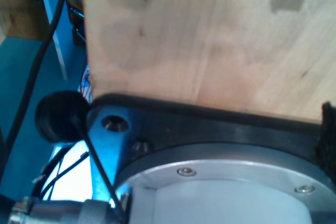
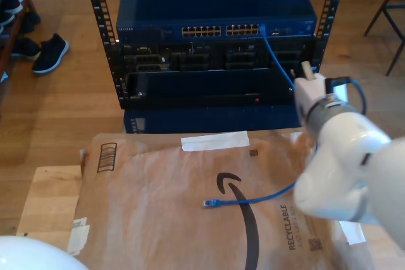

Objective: Grab the cable and plug it in

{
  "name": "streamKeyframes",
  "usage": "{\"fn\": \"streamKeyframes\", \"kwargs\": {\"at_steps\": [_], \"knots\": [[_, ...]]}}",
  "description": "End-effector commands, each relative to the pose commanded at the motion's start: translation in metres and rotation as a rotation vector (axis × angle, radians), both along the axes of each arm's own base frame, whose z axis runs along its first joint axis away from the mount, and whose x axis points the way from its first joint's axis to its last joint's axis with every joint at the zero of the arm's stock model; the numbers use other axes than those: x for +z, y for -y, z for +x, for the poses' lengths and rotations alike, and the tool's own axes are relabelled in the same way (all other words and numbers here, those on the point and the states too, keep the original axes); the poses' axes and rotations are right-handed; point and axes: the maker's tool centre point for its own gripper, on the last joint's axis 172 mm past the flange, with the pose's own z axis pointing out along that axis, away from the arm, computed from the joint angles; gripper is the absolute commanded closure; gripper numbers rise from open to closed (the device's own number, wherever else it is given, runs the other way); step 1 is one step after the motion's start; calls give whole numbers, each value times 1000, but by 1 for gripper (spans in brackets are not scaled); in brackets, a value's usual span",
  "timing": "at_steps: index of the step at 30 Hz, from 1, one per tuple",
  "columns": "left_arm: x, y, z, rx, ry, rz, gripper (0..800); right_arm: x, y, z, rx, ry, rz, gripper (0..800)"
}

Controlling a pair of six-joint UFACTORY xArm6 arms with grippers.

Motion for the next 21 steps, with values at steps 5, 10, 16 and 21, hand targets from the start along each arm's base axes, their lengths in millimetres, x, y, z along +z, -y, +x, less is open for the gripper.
{"fn": "streamKeyframes", "kwargs": {"at_steps": [5,10,16,21], "knots": [[0,0,0,-2,0,0,0,-1,45,-26,33,-133,-64,159],[0,0,0,-2,0,0,0,-14,100,-68,8,-307,-115,110],[0,0,0,-2,0,0,0,-2,161,-78,-63,-324,-191,89],[0,0,0,0,0,0,0,-2,215,-106,-132,-387,-263,87]]}}
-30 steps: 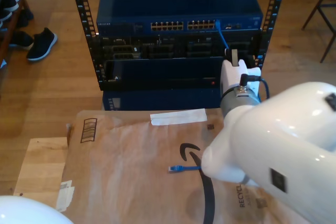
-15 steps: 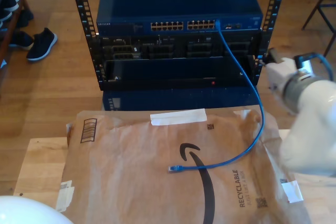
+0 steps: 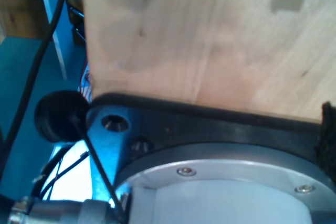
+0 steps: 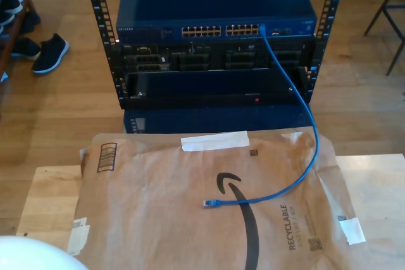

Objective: Grab the cable and plug it in

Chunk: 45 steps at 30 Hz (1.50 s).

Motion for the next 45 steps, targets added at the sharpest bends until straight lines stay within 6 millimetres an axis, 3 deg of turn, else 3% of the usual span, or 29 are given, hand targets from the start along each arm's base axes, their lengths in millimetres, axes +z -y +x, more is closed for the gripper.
{"fn": "streamKeyframes", "kwargs": {"at_steps": [4,8,10,17,22,33,36,40,45], "knots": [[0,0,0,0,0,0,0,-18,59,-58,-104,-169,-53,29],[0,0,0,1,-1,0,0,-26,77,-93,-94,-286,-82,29],[0,0,0,0,0,0,0,-27,91,-128,-124,-354,-77,19],[0,0,0,0,0,0,0,-58,98,-275,-97,-728,59,12],[0,0,0,1,-1,0,0,-93,91,-336,-62,-816,145,6],[0,0,0,0,0,0,0,-155,53,-410,-78,-875,324,7],[0,0,0,-2,0,0,0,-159,47,-415,-76,-880,346,7],[0,0,0,0,0,0,0,-181,27,-428,-104,-881,416,6],[0,0,0,-2,0,0,0,-197,21,-427,-99,-866,426,6]]}}
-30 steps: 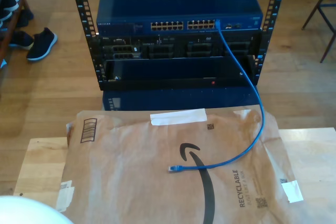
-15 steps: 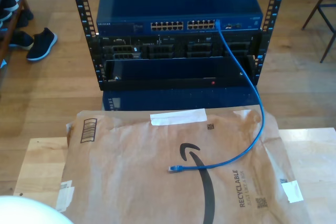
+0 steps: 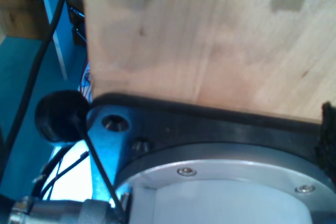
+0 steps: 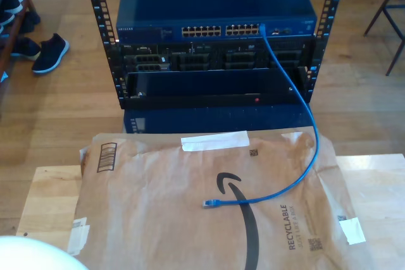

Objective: Grab the cable and plug it in

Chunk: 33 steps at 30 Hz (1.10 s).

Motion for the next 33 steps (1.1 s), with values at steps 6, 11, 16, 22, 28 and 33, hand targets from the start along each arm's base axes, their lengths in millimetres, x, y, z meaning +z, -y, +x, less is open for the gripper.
{"fn": "streamKeyframes", "kwargs": {"at_steps": [6,11,16,22,28,33], "knots": [[0,0,0,2,0,0,0,-6,-8,2,-33,11,25,4],[0,0,0,2,0,0,0,-6,-8,1,-26,9,23,3],[0,0,0,2,0,0,0,-6,-7,1,-26,9,23,3],[0,0,0,0,0,2,0,-6,-7,1,-26,9,23,3],[0,0,0,2,0,0,0,-6,-8,1,-26,9,23,3],[0,0,0,0,0,0,0,-6,-8,1,-26,9,24,3]]}}
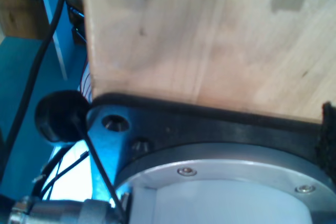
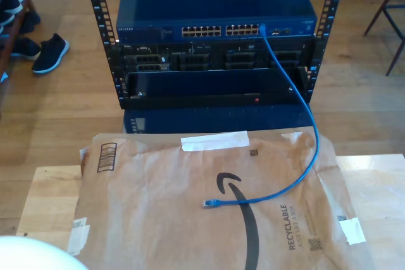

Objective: Grab the cable and plug it in

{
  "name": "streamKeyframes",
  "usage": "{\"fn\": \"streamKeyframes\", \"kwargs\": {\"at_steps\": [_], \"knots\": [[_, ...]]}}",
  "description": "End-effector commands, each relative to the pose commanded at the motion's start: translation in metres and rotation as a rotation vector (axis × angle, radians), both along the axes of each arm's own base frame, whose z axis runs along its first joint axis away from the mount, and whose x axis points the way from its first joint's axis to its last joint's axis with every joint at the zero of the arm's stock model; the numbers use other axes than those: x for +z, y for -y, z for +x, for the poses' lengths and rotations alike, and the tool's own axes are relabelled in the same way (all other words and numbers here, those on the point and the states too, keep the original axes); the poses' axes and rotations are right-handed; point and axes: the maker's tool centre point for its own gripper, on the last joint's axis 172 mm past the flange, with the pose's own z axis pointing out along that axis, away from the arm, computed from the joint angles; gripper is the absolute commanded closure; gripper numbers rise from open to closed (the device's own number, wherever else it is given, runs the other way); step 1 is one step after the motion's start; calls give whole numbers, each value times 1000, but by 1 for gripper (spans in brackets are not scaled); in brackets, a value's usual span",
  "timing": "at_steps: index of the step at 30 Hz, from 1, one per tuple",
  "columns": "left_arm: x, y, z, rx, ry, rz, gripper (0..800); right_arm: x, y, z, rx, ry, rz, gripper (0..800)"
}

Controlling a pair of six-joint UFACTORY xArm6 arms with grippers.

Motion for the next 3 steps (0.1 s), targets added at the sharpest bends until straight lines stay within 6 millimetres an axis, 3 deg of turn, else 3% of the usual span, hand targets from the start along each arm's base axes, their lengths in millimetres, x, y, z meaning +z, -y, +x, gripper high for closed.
{"fn": "streamKeyframes", "kwargs": {"at_steps": [3], "knots": [[0,0,0,0,0,0,0,0,0,0,0,0,0,3]]}}
